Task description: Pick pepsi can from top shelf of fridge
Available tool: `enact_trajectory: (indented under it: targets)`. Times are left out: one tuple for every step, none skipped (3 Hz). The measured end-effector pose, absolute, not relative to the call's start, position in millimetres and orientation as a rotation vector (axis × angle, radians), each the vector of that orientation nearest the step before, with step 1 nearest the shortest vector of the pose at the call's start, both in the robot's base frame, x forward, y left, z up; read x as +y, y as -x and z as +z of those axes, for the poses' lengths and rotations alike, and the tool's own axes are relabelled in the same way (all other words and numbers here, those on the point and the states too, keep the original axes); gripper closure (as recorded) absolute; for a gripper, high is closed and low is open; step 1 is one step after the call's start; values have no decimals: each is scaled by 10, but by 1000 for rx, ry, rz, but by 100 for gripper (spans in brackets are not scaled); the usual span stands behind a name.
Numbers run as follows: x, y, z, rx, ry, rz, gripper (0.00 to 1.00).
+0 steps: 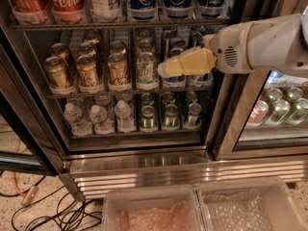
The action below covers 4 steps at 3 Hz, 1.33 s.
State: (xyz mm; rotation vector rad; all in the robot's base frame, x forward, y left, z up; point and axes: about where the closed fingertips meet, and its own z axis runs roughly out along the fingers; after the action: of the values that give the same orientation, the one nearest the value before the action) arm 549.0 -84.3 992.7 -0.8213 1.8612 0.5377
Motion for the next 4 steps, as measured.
enact_trajectory:
  targets:
    - [-853, -5643, 10006, 1811, 756, 526, 0]
    - [-852, -5749, 10136, 1752, 709, 507, 0]
    - [-812, -5815, 10277, 1683, 678, 499, 0]
    - [-787, -5824, 10286, 1686, 667, 498, 0]
